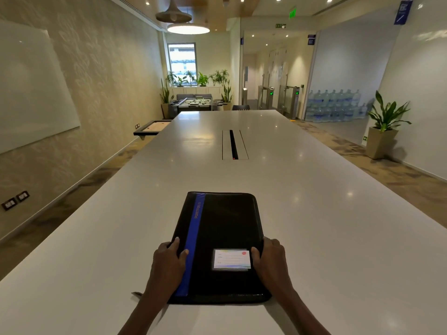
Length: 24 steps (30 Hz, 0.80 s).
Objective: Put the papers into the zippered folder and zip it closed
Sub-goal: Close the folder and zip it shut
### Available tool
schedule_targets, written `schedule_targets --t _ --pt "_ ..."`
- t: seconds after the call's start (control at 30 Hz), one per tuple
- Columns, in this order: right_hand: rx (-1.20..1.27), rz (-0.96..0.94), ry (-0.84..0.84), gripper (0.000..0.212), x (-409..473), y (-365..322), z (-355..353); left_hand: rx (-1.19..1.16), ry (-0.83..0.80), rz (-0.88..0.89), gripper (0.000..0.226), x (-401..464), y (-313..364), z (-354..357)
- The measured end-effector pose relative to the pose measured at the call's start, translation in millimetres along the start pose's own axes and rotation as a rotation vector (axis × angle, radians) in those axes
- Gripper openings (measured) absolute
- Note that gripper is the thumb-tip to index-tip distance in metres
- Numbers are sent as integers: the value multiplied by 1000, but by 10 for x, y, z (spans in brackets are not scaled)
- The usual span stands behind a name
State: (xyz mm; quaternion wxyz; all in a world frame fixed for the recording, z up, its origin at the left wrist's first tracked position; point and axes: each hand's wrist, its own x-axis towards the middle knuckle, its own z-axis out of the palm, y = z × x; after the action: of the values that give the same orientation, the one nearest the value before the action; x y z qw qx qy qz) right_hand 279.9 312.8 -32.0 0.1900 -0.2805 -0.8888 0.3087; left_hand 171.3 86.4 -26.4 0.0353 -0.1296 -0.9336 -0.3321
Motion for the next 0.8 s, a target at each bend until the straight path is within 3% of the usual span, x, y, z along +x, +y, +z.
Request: schedule_targets --t 0.23,0.5,0.8 --pt "-89 107 -36 26 -68 -70 -83 -53 34 -80 48 -20 -34 -57" --pt "53 78 37 30 -173 -147 -19 -187 22 -100 33 31 3 -156" --pt "138 43 74 28 -331 -829 332 -214 124 -103 19 207 -462 -764"
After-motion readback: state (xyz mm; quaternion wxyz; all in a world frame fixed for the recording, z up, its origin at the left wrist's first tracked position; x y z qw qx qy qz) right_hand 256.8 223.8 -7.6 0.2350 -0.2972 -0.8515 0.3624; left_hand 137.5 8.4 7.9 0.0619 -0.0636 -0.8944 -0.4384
